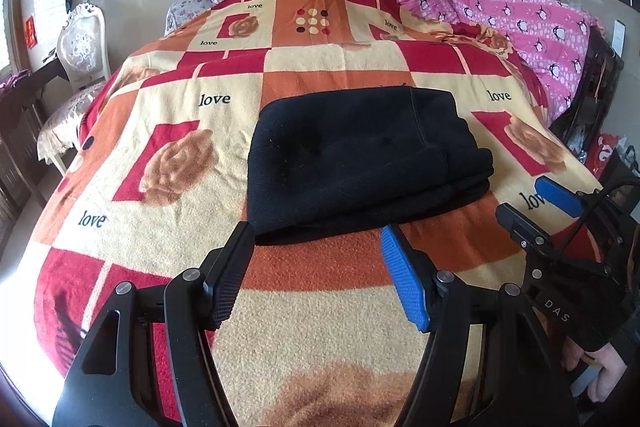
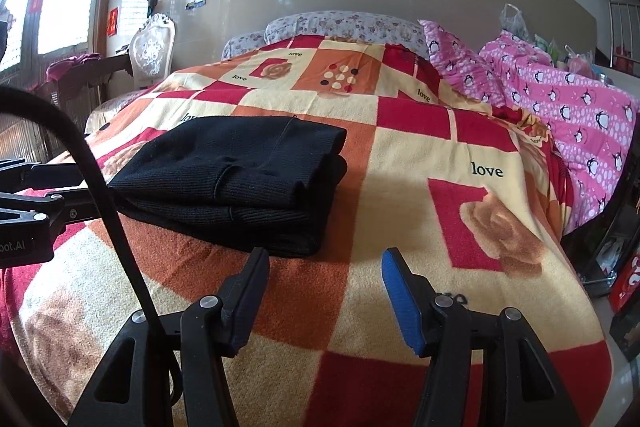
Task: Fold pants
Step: 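Open both grippers and pull them back from the folded pants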
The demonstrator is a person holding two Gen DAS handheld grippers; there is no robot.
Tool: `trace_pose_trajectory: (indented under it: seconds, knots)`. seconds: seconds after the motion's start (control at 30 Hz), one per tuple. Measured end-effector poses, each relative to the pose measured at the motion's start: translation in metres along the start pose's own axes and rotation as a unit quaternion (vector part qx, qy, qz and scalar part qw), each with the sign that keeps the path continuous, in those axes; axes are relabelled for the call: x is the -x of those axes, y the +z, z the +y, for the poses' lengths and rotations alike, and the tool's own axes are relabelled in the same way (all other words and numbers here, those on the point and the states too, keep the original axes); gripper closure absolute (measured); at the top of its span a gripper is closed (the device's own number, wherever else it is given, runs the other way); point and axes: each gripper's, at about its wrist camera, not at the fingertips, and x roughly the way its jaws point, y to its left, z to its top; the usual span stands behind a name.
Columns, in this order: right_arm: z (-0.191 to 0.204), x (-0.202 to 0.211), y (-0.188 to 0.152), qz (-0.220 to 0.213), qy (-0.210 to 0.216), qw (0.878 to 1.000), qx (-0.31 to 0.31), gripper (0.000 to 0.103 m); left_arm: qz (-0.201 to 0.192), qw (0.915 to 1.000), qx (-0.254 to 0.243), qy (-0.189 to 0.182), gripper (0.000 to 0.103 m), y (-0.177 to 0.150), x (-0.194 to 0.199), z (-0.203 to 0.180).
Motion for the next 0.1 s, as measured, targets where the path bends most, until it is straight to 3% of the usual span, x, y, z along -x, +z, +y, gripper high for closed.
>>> trace_pose_trajectory:
  seconds: [0.1]
  knots:
    - [-0.0007, -0.0014, 0.0007, 0.006, -0.005, 1.000, -0.001, 0.039, 0.022, 0.9997, 0.010, 0.008, 0.037, -0.0007, -0.0062, 0.0043]
